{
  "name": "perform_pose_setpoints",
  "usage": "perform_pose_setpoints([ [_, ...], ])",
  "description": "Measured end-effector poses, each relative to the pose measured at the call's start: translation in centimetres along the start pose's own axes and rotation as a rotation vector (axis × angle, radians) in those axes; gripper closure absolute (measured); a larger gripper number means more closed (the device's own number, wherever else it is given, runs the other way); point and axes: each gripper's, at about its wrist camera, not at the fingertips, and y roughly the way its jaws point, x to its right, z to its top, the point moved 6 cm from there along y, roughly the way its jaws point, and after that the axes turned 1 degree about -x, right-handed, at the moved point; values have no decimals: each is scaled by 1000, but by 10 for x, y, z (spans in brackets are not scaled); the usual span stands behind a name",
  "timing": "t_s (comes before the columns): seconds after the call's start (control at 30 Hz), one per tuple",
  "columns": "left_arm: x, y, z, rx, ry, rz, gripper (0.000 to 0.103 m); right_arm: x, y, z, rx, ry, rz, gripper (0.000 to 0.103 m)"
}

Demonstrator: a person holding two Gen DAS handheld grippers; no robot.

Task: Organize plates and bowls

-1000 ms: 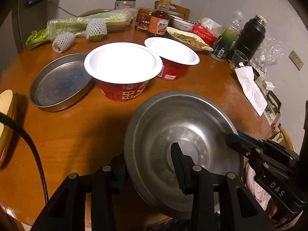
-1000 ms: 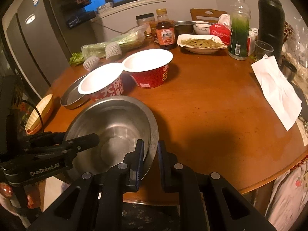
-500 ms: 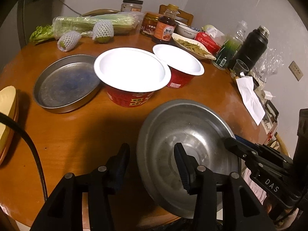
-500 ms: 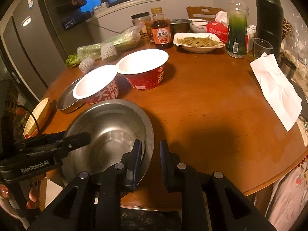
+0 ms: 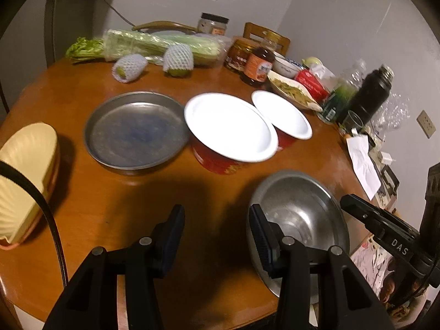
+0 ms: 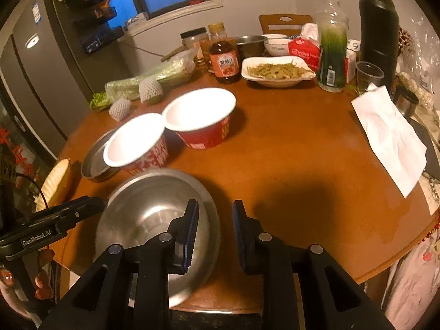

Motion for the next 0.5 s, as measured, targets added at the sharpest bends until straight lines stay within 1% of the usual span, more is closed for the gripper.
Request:
perform_pose_setpoints([
  [0.3,-16,-4,19,22,-21,6,55,-32,7,21,8,-32,41,77],
  [0.5,-23,-4,33,37,-28,24,55,-50,18,34,1,-40,73,77],
])
